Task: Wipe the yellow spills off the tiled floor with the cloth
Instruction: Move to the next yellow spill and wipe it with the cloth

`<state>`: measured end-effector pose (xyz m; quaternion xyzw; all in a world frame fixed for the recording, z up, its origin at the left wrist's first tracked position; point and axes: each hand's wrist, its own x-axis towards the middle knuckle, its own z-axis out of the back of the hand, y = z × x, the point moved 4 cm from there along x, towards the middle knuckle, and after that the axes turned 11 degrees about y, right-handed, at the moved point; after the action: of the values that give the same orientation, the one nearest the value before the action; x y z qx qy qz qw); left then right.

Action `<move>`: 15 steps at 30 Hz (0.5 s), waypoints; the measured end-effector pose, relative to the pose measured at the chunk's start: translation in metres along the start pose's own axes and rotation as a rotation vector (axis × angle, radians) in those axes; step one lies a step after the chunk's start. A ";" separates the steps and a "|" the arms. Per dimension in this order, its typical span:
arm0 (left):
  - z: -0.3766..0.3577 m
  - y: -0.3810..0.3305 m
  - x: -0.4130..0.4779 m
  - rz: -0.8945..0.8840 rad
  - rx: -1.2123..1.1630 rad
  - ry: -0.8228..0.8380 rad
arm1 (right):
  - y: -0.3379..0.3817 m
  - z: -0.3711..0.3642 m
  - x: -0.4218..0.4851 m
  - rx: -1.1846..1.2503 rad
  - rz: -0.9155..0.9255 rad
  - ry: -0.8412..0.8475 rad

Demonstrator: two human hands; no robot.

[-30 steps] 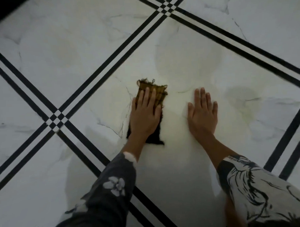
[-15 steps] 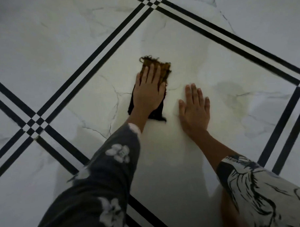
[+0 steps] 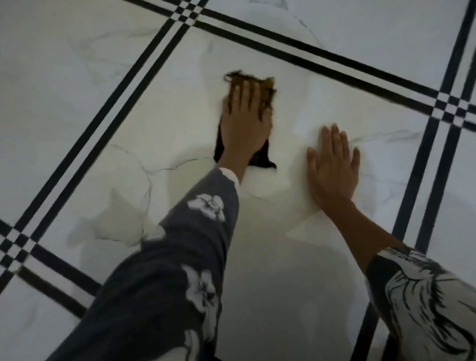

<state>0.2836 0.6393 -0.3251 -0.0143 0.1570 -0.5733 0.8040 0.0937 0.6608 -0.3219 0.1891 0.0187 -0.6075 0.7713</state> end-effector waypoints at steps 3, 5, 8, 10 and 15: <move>-0.017 -0.027 -0.045 -0.303 0.084 0.071 | -0.018 0.008 0.001 0.025 -0.056 0.000; -0.023 -0.007 -0.067 -0.329 0.093 0.068 | -0.027 0.009 0.001 0.026 -0.074 0.015; -0.014 0.024 -0.062 -0.050 0.045 0.007 | -0.029 0.004 -0.001 0.024 -0.073 0.054; -0.009 0.012 -0.042 0.108 -0.008 -0.019 | -0.029 0.001 -0.001 0.021 -0.070 0.069; -0.017 -0.081 -0.007 -0.074 0.002 0.049 | -0.034 0.005 0.001 0.149 -0.027 0.059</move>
<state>0.2022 0.6205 -0.3235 -0.0050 0.1755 -0.6031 0.7781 0.0608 0.6519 -0.3268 0.2635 -0.0015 -0.6116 0.7460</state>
